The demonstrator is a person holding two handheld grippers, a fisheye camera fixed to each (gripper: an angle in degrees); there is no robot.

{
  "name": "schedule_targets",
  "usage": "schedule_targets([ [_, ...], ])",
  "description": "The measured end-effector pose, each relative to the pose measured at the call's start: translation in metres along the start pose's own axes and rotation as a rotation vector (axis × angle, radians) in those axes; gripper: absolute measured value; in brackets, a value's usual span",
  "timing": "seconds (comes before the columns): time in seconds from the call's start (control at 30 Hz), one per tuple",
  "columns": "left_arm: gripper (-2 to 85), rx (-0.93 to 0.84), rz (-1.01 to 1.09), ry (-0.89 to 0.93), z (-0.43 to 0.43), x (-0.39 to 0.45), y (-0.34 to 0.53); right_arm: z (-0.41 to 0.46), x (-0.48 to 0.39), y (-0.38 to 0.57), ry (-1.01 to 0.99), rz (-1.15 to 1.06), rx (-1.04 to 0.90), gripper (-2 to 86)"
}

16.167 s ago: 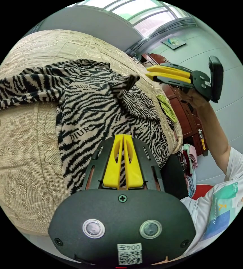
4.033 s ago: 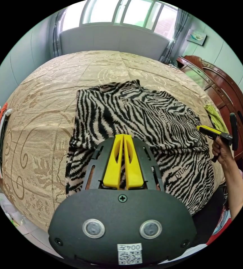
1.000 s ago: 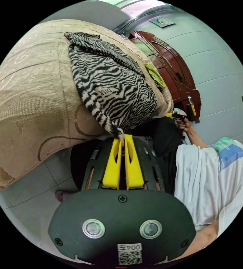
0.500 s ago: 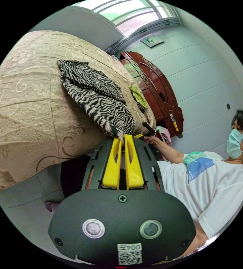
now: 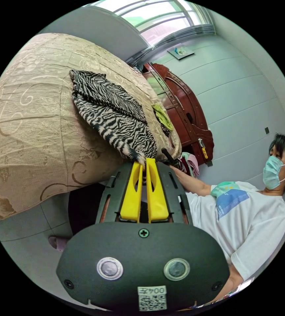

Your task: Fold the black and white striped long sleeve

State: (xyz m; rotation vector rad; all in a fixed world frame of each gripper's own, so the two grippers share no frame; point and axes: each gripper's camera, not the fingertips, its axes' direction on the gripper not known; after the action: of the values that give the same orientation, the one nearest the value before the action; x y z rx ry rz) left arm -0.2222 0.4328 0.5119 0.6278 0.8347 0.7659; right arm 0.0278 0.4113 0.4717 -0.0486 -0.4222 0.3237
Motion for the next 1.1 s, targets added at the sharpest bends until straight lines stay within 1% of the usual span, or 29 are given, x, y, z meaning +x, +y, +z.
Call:
schedule_targets([
  [0.13, 3.3, 0.015, -0.024, 0.007, -0.014, -0.012, 0.002, -0.020, 0.005, 0.026, -0.164, -0.034, -0.024, 1.1],
  [0.17, 3.3, 0.018, -0.026, 0.009, -0.019, -0.014, 0.003, -0.027, 0.005, 0.032, -0.193, -0.044, -0.011, 1.0],
  [0.23, 3.2, 0.020, -0.029, 0.010, -0.028, -0.017, 0.004, -0.062, 0.005, 0.063, -0.315, -0.102, 0.050, 0.5],
  [0.3, 3.1, 0.013, -0.044, 0.019, -0.036, -0.022, 0.005, -0.089, 0.006, 0.090, -0.355, -0.163, 0.102, 0.2],
  [0.47, 2.9, -0.080, -0.125, 0.086, -0.059, -0.052, 0.012, -0.151, 0.032, 0.154, -0.433, -0.227, 0.214, -0.4],
  [0.53, 2.9, -0.076, -0.145, 0.109, -0.068, -0.062, 0.017, -0.174, 0.044, 0.179, -0.466, -0.235, 0.280, -0.5],
  [0.6, 2.8, -0.063, -0.160, 0.146, -0.077, -0.072, 0.022, -0.185, 0.047, 0.194, -0.456, -0.243, 0.306, -0.6],
  [0.67, 2.8, -0.037, -0.172, 0.209, -0.087, -0.086, 0.032, -0.191, 0.047, 0.208, -0.457, -0.260, 0.320, -0.6],
  [0.9, 2.8, -0.017, -0.150, 0.306, -0.112, -0.098, 0.066, -0.197, 0.033, 0.282, -0.488, -0.324, 0.341, -0.6],
  [0.97, 2.8, -0.007, -0.129, 0.348, -0.123, -0.093, 0.083, -0.200, 0.031, 0.309, -0.498, -0.321, 0.363, -0.6],
  [1.1, 2.8, 0.046, -0.123, 0.417, -0.140, -0.087, 0.106, -0.209, 0.033, 0.362, -0.587, -0.282, 0.465, -0.5],
])
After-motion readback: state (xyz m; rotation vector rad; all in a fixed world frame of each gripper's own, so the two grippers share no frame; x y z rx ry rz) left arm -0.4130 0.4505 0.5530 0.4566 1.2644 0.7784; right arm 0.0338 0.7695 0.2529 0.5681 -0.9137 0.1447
